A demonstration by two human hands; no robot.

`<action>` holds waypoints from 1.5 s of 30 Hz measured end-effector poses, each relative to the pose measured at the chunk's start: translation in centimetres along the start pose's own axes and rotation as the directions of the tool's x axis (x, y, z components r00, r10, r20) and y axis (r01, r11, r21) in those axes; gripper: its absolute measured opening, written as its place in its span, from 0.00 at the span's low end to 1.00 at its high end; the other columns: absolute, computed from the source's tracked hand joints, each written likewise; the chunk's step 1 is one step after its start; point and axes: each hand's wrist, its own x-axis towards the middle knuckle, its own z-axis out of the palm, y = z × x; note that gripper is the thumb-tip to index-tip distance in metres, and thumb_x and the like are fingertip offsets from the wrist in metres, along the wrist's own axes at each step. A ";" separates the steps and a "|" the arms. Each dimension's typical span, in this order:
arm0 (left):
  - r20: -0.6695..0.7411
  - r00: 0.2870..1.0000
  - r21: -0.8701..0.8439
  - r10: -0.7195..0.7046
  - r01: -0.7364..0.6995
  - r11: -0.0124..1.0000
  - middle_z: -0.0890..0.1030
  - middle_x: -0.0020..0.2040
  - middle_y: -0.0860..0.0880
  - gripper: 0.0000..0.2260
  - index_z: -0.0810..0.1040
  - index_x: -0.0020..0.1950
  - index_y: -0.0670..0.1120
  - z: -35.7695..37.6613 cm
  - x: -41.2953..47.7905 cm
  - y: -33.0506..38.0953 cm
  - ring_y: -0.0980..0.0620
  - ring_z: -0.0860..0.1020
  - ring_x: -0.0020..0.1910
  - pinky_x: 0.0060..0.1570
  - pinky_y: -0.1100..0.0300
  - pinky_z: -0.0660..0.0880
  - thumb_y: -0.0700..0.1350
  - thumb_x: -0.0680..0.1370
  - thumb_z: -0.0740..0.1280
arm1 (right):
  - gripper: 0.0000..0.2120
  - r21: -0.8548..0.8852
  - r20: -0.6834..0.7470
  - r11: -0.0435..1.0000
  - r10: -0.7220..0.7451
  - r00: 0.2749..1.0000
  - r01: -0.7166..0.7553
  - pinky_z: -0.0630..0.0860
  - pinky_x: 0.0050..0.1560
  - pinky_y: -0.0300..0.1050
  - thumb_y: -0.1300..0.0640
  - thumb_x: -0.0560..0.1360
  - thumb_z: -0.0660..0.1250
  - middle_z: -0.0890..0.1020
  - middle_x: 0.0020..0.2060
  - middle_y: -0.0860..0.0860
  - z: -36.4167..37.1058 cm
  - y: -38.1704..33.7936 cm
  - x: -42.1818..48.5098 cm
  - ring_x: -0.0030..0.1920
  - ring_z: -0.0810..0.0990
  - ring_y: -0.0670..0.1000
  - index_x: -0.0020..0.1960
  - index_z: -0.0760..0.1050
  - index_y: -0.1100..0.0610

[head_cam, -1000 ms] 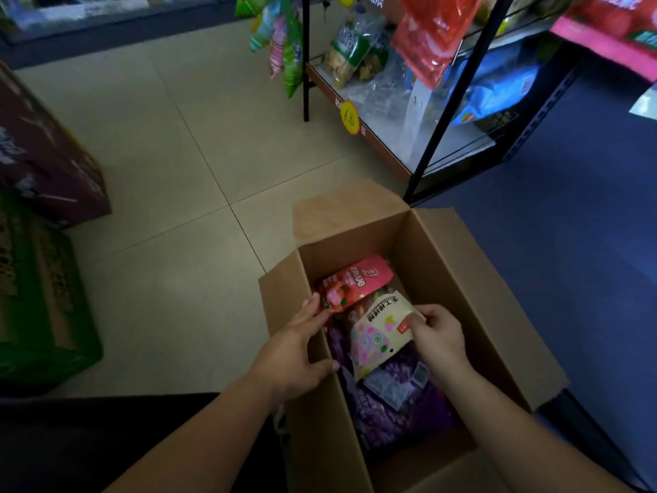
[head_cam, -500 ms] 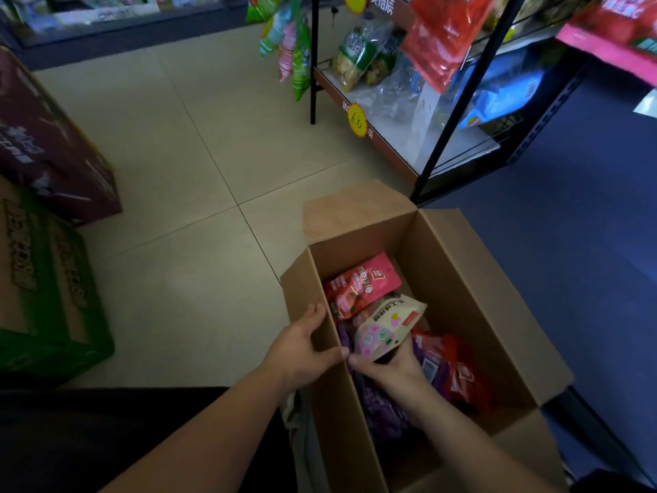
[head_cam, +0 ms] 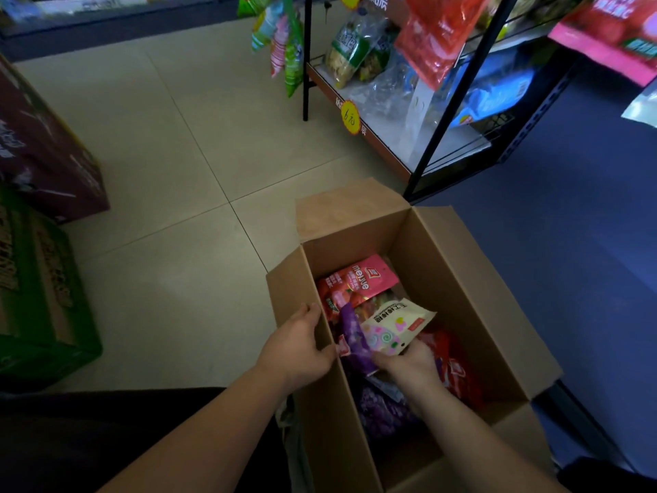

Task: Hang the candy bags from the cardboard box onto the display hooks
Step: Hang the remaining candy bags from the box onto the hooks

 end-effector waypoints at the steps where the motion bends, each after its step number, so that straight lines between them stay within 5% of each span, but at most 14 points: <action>1: -0.003 1.000 0.028 0.001 -0.001 1.000 0.63 0.80 0.51 0.40 0.55 0.81 0.54 0.0 -0.2 0.3 0.48 0.69 0.75 0.70 0.51 0.73 0.63 0.74 0.69 | 0.16 0.025 0.027 0.999 0.040 0.999 -0.041 0.84 0.50 0.53 0.68 0.73 0.76 0.84 0.51 0.53 0.2 0.0 -0.2 0.52 0.84 0.54 0.56 0.78 0.54; 6: -0.068 0.993 0.142 0.098 -0.088 0.986 0.70 0.74 0.52 0.33 0.60 0.79 0.54 -0.1 -1.1 1.1 0.49 0.73 0.69 0.66 0.51 0.77 0.57 0.77 0.68 | 0.17 -0.087 -0.027 0.991 -0.102 0.994 0.099 0.83 0.52 0.53 0.66 0.74 0.73 0.84 0.52 0.50 0.4 -0.7 -1.0 0.52 0.83 0.50 0.57 0.76 0.48; 9: -0.099 0.971 0.200 0.218 -0.195 0.960 0.59 0.82 0.52 0.34 0.58 0.81 0.55 -0.3 -1.2 2.3 0.48 0.64 0.78 0.75 0.52 0.68 0.55 0.78 0.68 | 0.21 -0.165 0.021 0.967 -0.193 0.981 0.193 0.82 0.60 0.61 0.67 0.74 0.72 0.84 0.52 0.47 -1.4 -2.1 -2.2 0.56 0.84 0.52 0.53 0.75 0.41; 12: -0.021 0.956 0.101 0.292 -0.288 0.952 0.53 0.83 0.55 0.40 0.53 0.82 0.58 0.2 -0.8 4.0 0.52 0.58 0.81 0.78 0.51 0.64 0.55 0.76 0.72 | 0.22 -0.216 0.149 0.936 -0.249 0.957 0.278 0.83 0.60 0.58 0.67 0.78 0.70 0.83 0.50 0.44 -3.8 -3.5 -4.2 0.56 0.84 0.49 0.54 0.75 0.39; 15: 0.007 0.961 -0.082 0.278 -0.277 0.957 0.62 0.80 0.56 0.41 0.57 0.80 0.62 0.8 -0.4 5.6 0.53 0.64 0.77 0.75 0.49 0.69 0.55 0.72 0.76 | 0.21 -0.224 0.262 0.908 -0.293 0.919 0.354 0.85 0.55 0.52 0.65 0.79 0.70 0.85 0.56 0.46 -6.2 -5.3 -6.4 0.57 0.85 0.47 0.67 0.76 0.46; 18: -0.018 0.962 -0.143 0.271 -0.271 0.952 0.75 0.67 0.57 0.36 0.72 0.71 0.59 0.5 -0.5 7.8 0.57 0.74 0.66 0.67 0.54 0.75 0.60 0.65 0.79 | 0.20 -0.220 0.317 0.872 -0.359 0.878 0.437 0.85 0.51 0.47 0.67 0.79 0.69 0.87 0.54 0.48 -8.6 -7.4 -8.9 0.55 0.86 0.46 0.65 0.78 0.48; 21: 0.033 0.951 -0.240 0.307 -0.291 0.926 0.82 0.48 0.58 0.11 0.82 0.47 0.57 -1.4 -1.6 11.1 0.65 0.80 0.48 0.51 0.63 0.79 0.54 0.69 0.80 | 0.15 -0.147 0.279 0.897 -0.367 0.887 0.418 0.85 0.50 0.50 0.69 0.79 0.70 0.89 0.51 0.51 -11.4 -9.7 -10.8 0.52 0.88 0.52 0.61 0.80 0.53; 24: 0.128 0.900 -0.234 0.417 -0.381 0.895 0.84 0.38 0.55 0.09 0.81 0.35 0.55 -4.2 -3.2 14.9 0.64 0.82 0.38 0.38 0.66 0.77 0.50 0.74 0.77 | 0.07 -0.164 0.254 0.885 -0.390 0.885 0.437 0.85 0.48 0.51 0.65 0.81 0.68 0.89 0.50 0.54 -14.8 -12.0 -12.6 0.50 0.88 0.56 0.57 0.82 0.58; 28: 0.089 0.866 -0.031 0.493 -0.492 0.870 0.82 0.40 0.56 0.09 0.80 0.35 0.57 -8.3 -4.6 18.2 0.61 0.81 0.39 0.38 0.64 0.75 0.54 0.73 0.77 | 0.06 -0.225 0.142 0.793 -0.549 0.824 0.567 0.78 0.49 0.50 0.57 0.80 0.71 0.87 0.43 0.55 -18.4 -14.0 -14.3 0.44 0.84 0.51 0.46 0.85 0.55; 33: 0.001 0.834 0.068 0.552 -0.551 0.832 0.82 0.40 0.61 0.08 0.83 0.37 0.63 -10.6 -5.3 20.3 0.64 0.81 0.42 0.42 0.60 0.79 0.52 0.73 0.77 | 0.08 0.088 0.012 0.785 -0.616 0.788 0.613 0.80 0.38 0.41 0.60 0.76 0.74 0.87 0.38 0.60 -19.6 -16.1 -14.9 0.39 0.85 0.53 0.41 0.83 0.64; 36: -0.028 0.803 0.060 0.595 -0.593 0.803 0.82 0.42 0.60 0.06 0.85 0.47 0.62 -10.9 -5.1 21.9 0.61 0.81 0.42 0.44 0.55 0.80 0.50 0.75 0.76 | 0.10 0.263 -0.107 0.757 -0.593 0.798 0.598 0.84 0.39 0.48 0.62 0.76 0.73 0.88 0.44 0.64 -20.2 -17.7 -15.1 0.41 0.88 0.58 0.50 0.81 0.70; 39: -0.081 0.786 0.067 0.612 -0.609 0.791 0.82 0.42 0.60 0.05 0.84 0.46 0.61 -11.0 -5.0 23.2 0.62 0.80 0.42 0.42 0.56 0.80 0.50 0.75 0.76 | 0.08 0.344 -0.229 0.724 -0.553 0.801 0.598 0.85 0.50 0.61 0.60 0.76 0.72 0.87 0.49 0.65 -21.6 -18.8 -15.4 0.47 0.87 0.63 0.50 0.78 0.65; 45: -0.126 0.739 0.057 0.661 -0.660 0.749 0.80 0.39 0.56 0.06 0.84 0.40 0.55 -11.2 -5.2 26.0 0.58 0.79 0.40 0.39 0.58 0.76 0.53 0.77 0.74 | 0.05 0.396 -0.330 0.638 -0.572 0.751 0.660 0.86 0.47 0.59 0.58 0.79 0.70 0.88 0.48 0.62 -24.7 -19.9 -17.3 0.48 0.88 0.61 0.47 0.75 0.57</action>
